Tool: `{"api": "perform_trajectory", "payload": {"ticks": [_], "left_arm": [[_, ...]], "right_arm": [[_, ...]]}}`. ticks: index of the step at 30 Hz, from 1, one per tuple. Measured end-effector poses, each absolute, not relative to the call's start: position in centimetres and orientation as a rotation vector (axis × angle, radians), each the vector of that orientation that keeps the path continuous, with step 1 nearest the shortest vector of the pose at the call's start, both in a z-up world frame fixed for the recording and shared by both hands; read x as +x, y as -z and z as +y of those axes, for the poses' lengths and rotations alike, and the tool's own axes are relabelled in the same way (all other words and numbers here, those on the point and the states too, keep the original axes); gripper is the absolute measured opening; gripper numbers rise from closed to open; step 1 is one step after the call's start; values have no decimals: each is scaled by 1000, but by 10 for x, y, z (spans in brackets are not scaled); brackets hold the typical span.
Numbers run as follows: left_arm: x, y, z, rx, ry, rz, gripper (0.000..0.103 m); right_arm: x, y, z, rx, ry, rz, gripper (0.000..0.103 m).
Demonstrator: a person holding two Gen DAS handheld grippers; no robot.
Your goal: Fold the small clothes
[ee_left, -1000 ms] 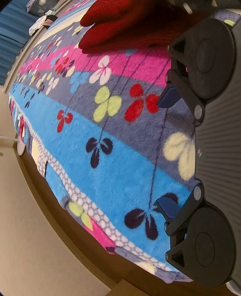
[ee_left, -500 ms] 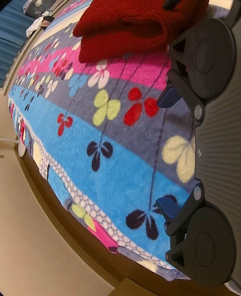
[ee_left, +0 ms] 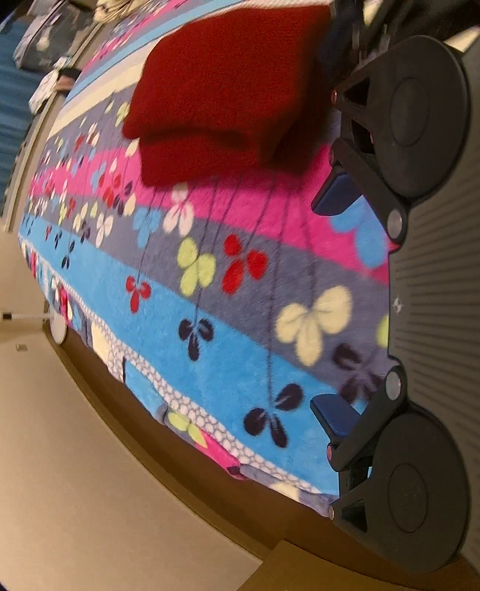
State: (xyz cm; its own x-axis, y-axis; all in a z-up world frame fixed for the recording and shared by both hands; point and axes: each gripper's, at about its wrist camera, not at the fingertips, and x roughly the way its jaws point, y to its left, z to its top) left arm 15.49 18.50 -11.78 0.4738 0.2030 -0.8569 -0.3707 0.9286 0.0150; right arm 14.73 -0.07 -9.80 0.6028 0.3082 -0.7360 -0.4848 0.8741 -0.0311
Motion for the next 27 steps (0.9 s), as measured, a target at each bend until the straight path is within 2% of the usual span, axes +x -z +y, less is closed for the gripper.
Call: {"api": "perform_trajectory", "payload": {"ticks": [1,3,4,6,9,11,15,27], "left_arm": [[148,112,180,-177,-338,1022,103],[132,99,166,-158,-308,1029,103],[123,92,159,-143,-297,1034,103],[103,78,142,-106,-279,1031,103],[72,59,123,-71,-262,997,103],[55,48,112,-49,-256,977,103],[29,32,96,-29,-235,955,103],[-5,14,74,5,-208,905,103]], "right_arm": [[131,83,-9,-235,-460,775,29],[99,56,-28,-221,-454,748,53],[82,44,-38,-210,-449,740,56],[50,27,-57,-202,-445,730,68],[6,7,-84,-189,-416,674,78],[-19,0,-94,-179,-393,619,82],[-46,-6,-103,-177,-396,590,82],[-67,-15,-107,-167,-397,540,83]]}}
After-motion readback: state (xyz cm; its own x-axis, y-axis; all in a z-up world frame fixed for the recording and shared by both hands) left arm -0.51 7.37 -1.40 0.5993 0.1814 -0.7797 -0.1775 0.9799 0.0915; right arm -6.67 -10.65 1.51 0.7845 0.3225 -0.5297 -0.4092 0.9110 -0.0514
